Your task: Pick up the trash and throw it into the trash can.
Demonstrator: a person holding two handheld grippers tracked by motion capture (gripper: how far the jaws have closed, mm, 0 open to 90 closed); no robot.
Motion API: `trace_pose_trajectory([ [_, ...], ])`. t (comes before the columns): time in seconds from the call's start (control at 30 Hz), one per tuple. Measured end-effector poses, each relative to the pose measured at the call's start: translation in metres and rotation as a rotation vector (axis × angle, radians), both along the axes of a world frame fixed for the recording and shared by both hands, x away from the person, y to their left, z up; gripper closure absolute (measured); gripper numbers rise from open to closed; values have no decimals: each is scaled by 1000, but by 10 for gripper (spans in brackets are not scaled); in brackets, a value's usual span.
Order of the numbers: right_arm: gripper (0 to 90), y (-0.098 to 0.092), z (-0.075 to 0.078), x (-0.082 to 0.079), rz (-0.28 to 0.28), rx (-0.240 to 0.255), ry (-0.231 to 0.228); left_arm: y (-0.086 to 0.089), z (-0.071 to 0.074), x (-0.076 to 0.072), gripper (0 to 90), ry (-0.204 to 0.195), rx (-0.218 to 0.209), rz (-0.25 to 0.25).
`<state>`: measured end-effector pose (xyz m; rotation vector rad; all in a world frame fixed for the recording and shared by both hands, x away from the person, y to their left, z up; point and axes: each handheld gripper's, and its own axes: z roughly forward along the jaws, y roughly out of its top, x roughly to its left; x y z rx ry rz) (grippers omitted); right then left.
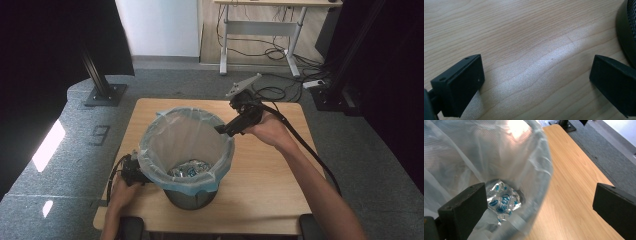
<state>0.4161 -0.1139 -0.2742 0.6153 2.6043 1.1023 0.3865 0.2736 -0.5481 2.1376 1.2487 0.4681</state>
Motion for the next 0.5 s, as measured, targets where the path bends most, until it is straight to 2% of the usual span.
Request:
trace_pose_trajectory([
  [0.2, 0, -19, -1, 1, -34, 11, -11, 0, 0, 0, 0, 0, 0, 0],
  [0.5, 0, -37, -5, -1, -66, 13, -24, 0, 0, 0, 0, -1, 0, 1],
])
